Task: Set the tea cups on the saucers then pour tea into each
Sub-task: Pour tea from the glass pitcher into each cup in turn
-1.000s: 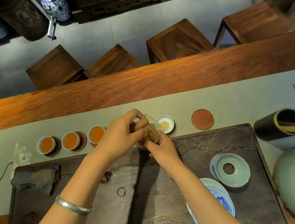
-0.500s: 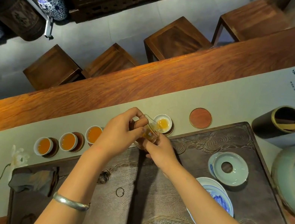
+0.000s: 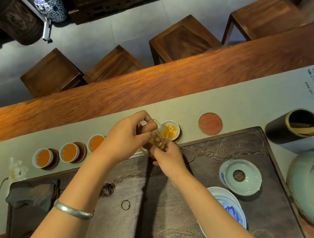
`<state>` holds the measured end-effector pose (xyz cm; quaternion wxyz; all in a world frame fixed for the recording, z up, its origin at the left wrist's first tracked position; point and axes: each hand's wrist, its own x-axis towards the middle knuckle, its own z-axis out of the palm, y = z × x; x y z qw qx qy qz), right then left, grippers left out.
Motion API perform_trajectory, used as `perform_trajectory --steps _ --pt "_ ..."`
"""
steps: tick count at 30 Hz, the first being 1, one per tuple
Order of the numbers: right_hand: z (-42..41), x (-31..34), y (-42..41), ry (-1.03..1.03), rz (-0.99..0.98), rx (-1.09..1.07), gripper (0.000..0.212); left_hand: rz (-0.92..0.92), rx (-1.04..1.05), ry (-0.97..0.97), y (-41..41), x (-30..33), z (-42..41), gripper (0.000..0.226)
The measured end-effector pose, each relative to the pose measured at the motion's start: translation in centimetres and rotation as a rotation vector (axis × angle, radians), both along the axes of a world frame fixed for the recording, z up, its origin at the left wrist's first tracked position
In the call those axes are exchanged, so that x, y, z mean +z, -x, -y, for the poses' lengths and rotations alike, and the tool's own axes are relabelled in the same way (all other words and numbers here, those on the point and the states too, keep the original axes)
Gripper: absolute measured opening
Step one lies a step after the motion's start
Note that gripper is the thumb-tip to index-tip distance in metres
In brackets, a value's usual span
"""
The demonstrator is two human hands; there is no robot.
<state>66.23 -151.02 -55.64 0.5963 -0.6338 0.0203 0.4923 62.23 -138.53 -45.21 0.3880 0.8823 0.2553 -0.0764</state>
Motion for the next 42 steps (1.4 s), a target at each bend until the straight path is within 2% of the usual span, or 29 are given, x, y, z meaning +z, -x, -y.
perform_trajectory --steps 6,12,22,30,34,38,42 --pt "-0.1 0.5 -0.1 -0.014 -0.021 -0.023 0.043 0.002 -0.003 -0.006 -0.4 0.0 -0.1 0.013" --pt "-0.2 0.9 -0.2 -0.021 -0.042 -0.039 0.040 -0.006 -0.013 -0.027 -0.9 0.2 -0.1 0.013" --pt "-0.2 1.4 -0.4 -0.002 -0.044 -0.047 0.047 -0.038 -0.042 -0.049 -1.6 0.5 -0.1 0.013" --pt "-0.2 1.6 -0.3 -0.005 -0.058 -0.046 0.040 -0.065 -0.060 -0.076 -1.9 1.0 0.1 0.013" --pt "-0.1 1.5 -0.3 -0.033 -0.072 -0.065 0.023 -0.081 -0.080 -0.093 -2.2 1.3 0.2 0.013" --pt "-0.1 1.4 -0.3 -0.016 -0.082 -0.071 0.049 -0.094 -0.096 -0.092 -2.5 1.4 0.4 0.013" --pt "0.0 1.4 -0.5 -0.024 -0.095 -0.078 0.053 -0.098 -0.105 -0.108 -2.8 1.5 0.6 0.013"
